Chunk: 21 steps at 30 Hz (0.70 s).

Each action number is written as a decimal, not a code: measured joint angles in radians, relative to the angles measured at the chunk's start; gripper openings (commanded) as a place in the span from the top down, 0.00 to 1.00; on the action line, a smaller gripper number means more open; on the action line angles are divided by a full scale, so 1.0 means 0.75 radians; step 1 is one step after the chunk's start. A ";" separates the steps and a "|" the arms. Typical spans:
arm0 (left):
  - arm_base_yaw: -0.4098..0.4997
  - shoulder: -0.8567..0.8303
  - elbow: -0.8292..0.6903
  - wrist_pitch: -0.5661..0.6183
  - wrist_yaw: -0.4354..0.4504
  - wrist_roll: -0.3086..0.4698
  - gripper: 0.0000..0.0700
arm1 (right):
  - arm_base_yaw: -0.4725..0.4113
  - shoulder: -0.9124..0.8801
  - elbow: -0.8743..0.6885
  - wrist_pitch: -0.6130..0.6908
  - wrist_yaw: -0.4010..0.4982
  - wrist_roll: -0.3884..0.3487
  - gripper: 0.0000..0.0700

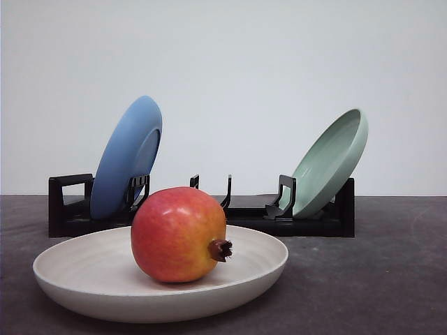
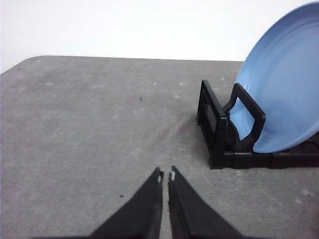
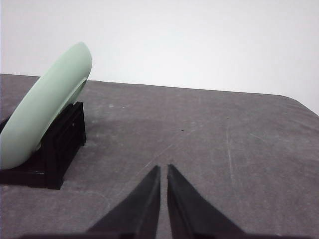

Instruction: Place pomegranate in white plate

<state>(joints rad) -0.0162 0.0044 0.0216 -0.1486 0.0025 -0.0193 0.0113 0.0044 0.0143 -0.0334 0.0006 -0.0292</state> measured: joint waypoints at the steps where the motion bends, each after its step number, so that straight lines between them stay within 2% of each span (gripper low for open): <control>1: 0.000 0.000 0.000 0.000 0.000 0.000 1.00 | 0.000 0.000 0.000 0.000 0.000 0.000 0.97; 21: 0.000 0.000 0.000 0.000 0.000 0.000 1.00 | 0.000 0.000 0.000 0.000 0.000 0.000 0.97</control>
<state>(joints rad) -0.0162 0.0044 0.0216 -0.1486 0.0025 -0.0193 0.0113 0.0044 0.0143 -0.0334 0.0006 -0.0292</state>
